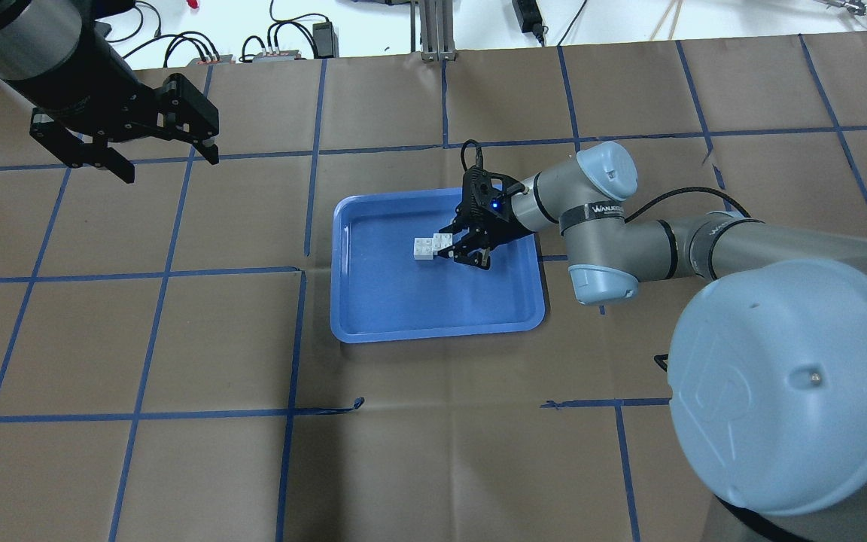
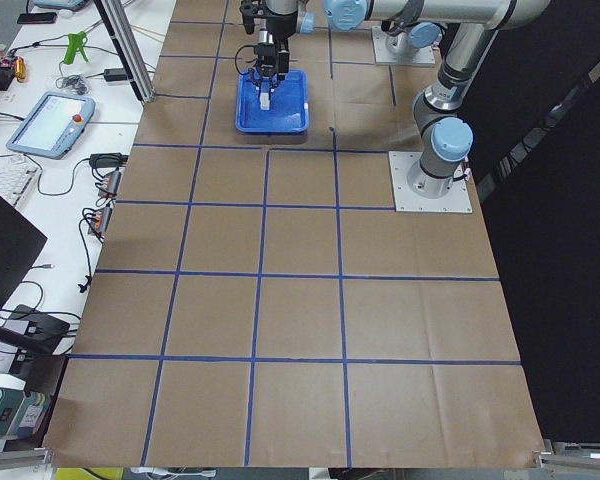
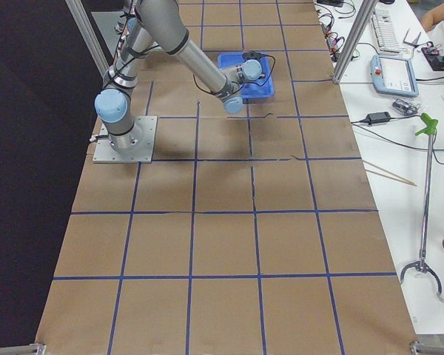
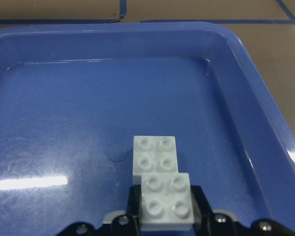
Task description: Assemble white blocks and place on blue tray
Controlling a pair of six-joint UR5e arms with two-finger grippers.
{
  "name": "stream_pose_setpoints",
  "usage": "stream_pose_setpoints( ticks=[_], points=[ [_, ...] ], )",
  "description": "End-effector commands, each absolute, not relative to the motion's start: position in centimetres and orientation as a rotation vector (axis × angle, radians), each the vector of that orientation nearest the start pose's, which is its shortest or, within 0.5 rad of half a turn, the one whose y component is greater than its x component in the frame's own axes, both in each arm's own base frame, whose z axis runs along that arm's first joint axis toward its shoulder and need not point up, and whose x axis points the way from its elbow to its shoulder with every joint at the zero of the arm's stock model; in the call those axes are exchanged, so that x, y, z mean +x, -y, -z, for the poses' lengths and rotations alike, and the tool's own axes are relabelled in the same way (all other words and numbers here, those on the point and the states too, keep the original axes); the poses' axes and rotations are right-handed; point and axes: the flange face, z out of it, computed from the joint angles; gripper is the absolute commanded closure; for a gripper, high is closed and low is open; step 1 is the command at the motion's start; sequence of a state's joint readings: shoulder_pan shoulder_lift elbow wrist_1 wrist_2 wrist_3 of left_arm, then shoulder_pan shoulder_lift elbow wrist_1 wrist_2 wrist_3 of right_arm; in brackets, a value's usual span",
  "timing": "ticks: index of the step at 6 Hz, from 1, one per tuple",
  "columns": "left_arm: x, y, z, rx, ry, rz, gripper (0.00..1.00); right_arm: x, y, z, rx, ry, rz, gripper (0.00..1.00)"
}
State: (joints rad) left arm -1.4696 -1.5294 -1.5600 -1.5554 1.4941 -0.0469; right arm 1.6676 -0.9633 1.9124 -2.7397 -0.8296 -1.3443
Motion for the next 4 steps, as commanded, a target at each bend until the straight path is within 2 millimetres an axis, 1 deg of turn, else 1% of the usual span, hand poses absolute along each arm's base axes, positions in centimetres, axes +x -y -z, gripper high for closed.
stream_pose_setpoints(
  ticks=[1, 4],
  points=[
    [-9.15, 49.2, -51.52, -0.232, -3.204, 0.112, 0.01, 25.68, 56.17, -14.25, -1.762, -1.84, 0.804, 0.66],
    [-9.15, 49.2, -51.52, -0.232, -3.204, 0.112, 0.01, 25.68, 56.16, -14.15, -1.76, -1.841, 0.801, 0.64]
  ],
)
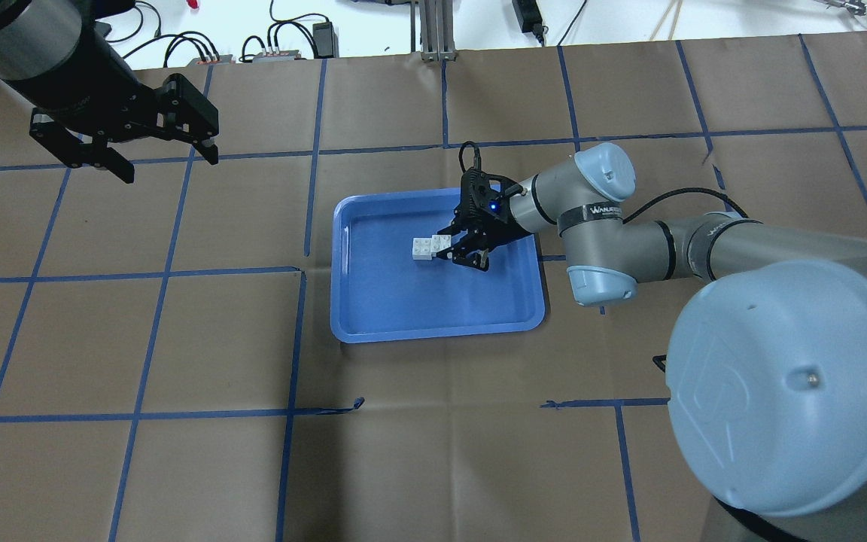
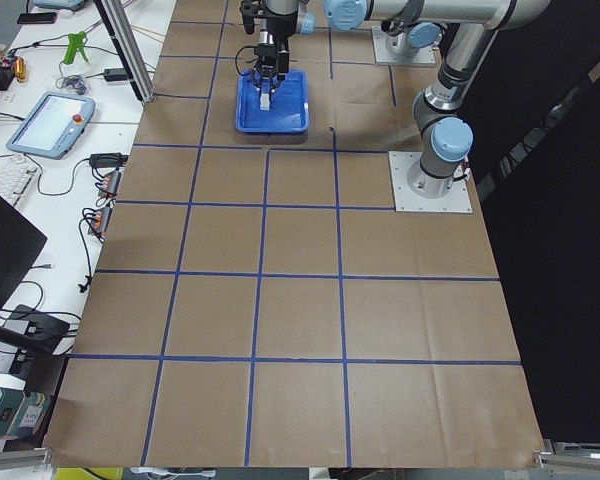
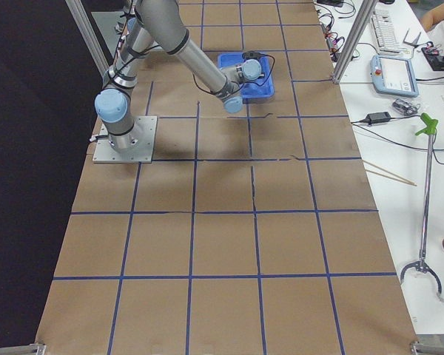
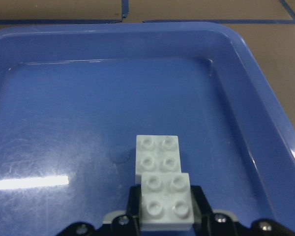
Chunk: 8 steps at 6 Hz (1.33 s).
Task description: Assemble white blocks and place on blue tray
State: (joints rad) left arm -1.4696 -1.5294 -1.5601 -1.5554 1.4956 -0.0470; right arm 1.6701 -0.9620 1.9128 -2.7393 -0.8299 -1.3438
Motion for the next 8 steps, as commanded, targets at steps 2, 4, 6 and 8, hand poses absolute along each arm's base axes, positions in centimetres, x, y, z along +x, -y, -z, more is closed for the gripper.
stream_pose_setpoints(
  ticks=[2, 4, 6, 8],
  points=[
    [-9.15, 49.2, -51.52, -0.232, -3.204, 0.112, 0.01, 25.68, 56.16, -14.06, -1.755, -1.844, 0.797, 0.51],
    [-9.15, 49.19, -51.45, -0.235, -3.204, 0.109, 0.01, 25.69, 56.15, -14.07, -1.754, -1.843, 0.798, 0.47],
    [-9.15, 49.19, -51.44, -0.232, -3.205, 0.109, 0.01, 25.78, 56.11, -14.07, -1.755, -1.841, 0.798, 0.47],
    [-9.16, 49.13, -51.44, -0.232, -3.205, 0.109, 0.01, 25.69, 56.21, -14.43, -1.746, -1.851, 0.798, 0.01]
  ],
)
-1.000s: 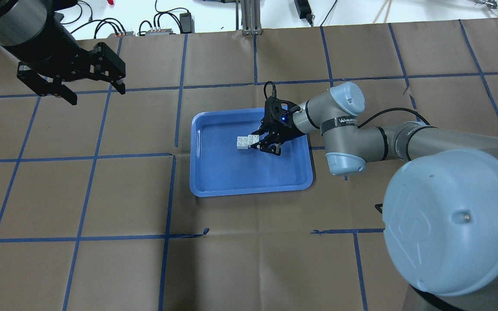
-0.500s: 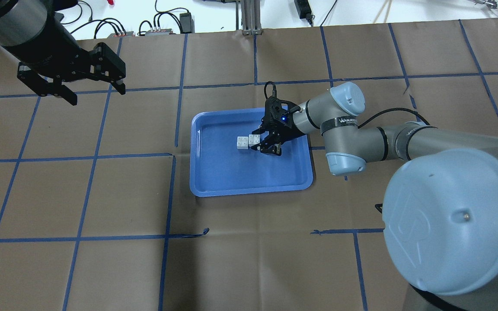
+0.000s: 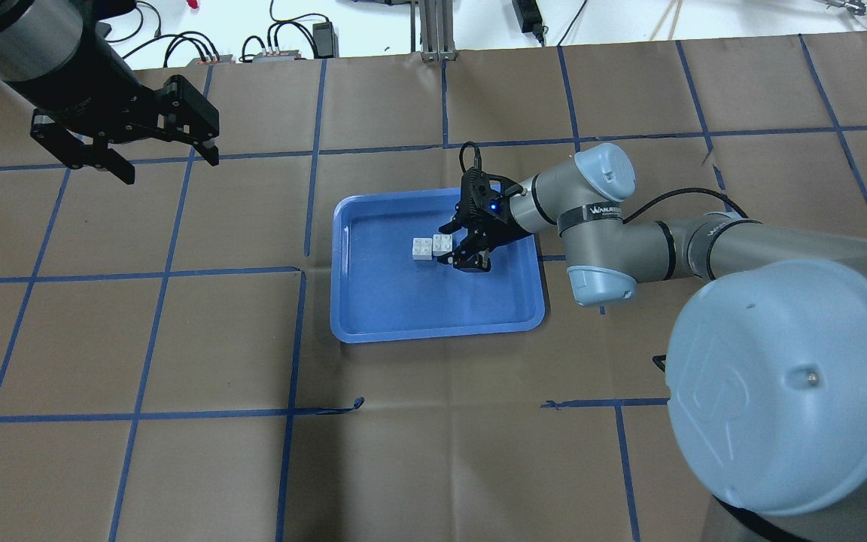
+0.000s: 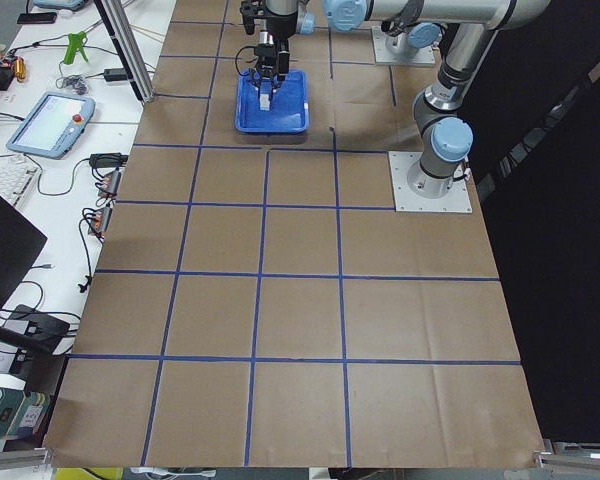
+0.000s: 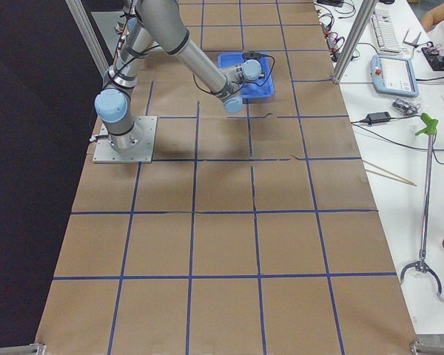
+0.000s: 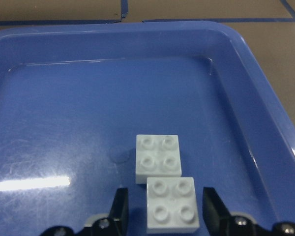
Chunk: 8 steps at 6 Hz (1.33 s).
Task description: Assemble white blocks and place on blue tray
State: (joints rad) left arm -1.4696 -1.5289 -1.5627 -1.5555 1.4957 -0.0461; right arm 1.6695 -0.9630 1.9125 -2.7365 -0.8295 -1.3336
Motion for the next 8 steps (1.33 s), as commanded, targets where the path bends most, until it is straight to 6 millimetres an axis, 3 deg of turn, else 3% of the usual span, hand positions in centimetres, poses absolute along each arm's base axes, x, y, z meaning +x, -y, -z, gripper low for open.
stream_pose_setpoints(
  ticks=[1, 3, 4, 5, 7, 8],
  points=[
    [-9.2, 49.2, -51.4, -0.232, -3.205, 0.107, 0.01, 25.5, 56.5, -15.4, -1.737, -1.875, 0.809, 0.0],
    [-9.2, 49.1, -51.4, -0.232, -3.205, 0.107, 0.01, 24.8, 56.7, -18.5, -1.693, -1.966, 0.799, 0.0],
    [-9.2, 49.1, -51.3, -0.233, -3.205, 0.104, 0.01, 24.1, 56.2, -20.8, -1.693, -2.051, 0.713, 0.0],
    [-9.2, 49.1, -51.3, -0.233, -3.205, 0.104, 0.01, 23.3, 55.5, -23.6, -1.674, -2.121, 0.61, 0.0],
    [-9.2, 49.0, -51.1, -0.23, -3.205, 0.099, 0.01, 21.8, 56.3, -28.7, -1.528, -2.386, 0.403, 0.0],
    [-9.2, 49.0, -51.1, -0.23, -3.205, 0.097, 0.01, 21.2, 56.8, -32.3, -1.445, -2.507, 0.335, 0.0]
  ],
)
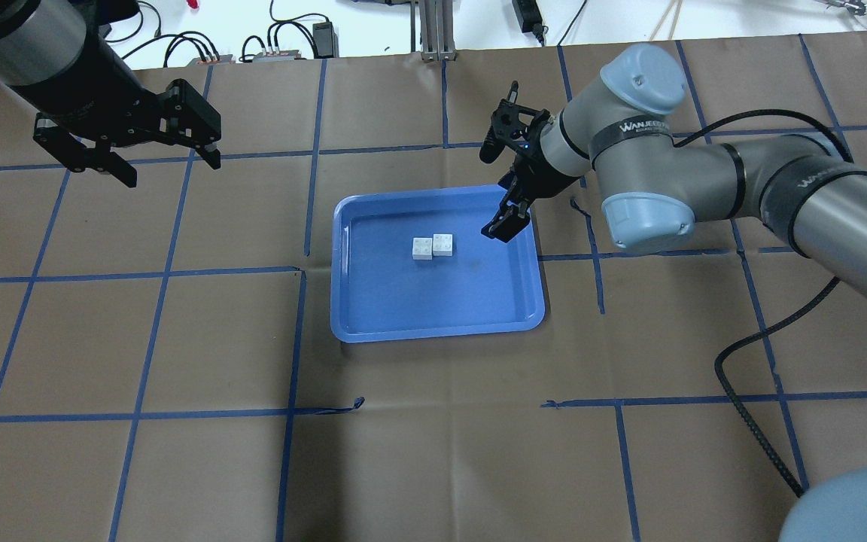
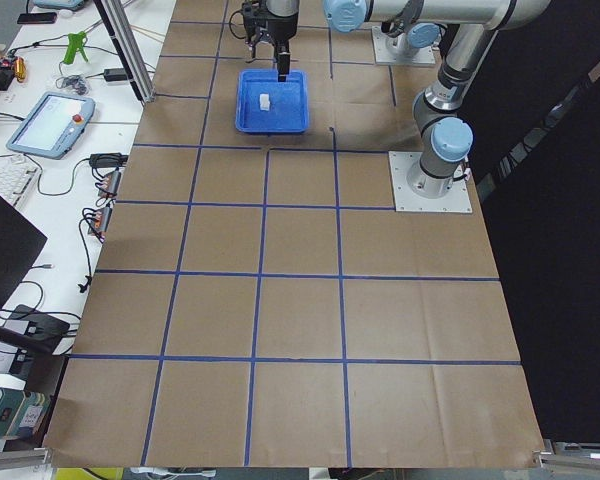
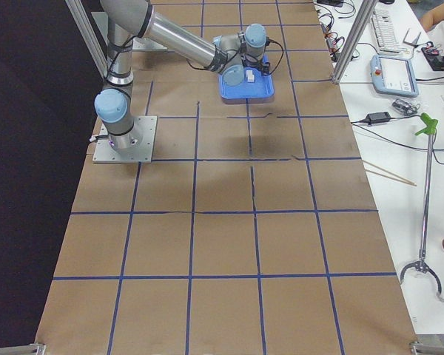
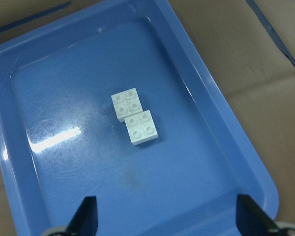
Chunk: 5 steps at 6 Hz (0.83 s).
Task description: Assemble white blocks and place on blue tray
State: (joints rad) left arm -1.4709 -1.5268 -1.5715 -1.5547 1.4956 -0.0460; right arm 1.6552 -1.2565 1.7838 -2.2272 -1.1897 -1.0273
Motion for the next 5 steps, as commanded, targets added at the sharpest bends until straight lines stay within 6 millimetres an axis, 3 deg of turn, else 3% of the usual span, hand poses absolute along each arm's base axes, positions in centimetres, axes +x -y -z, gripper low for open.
stream_pose_setpoints(
  ticks=[1, 3, 4, 5],
  points=[
    [-9.2, 49.0, -51.1, -0.23, -3.205, 0.097, 0.01, 20.4, 57.4, -35.8, -1.339, -2.628, 0.246, 0.0],
    [-9.2, 49.0, -51.1, -0.23, -3.205, 0.097, 0.01, 18.1, 57.9, -42.3, -0.981, -2.87, 0.105, 0.0],
    [-9.2, 49.0, -51.1, -0.23, -3.205, 0.097, 0.01, 15.5, 57.3, -45.3, -0.726, -2.972, -0.02, 0.0],
    [-9.2, 49.0, -51.1, -0.23, -3.205, 0.097, 0.01, 13.1, 55.2, -49.1, -0.488, -3.035, -0.087, 0.0]
  ],
)
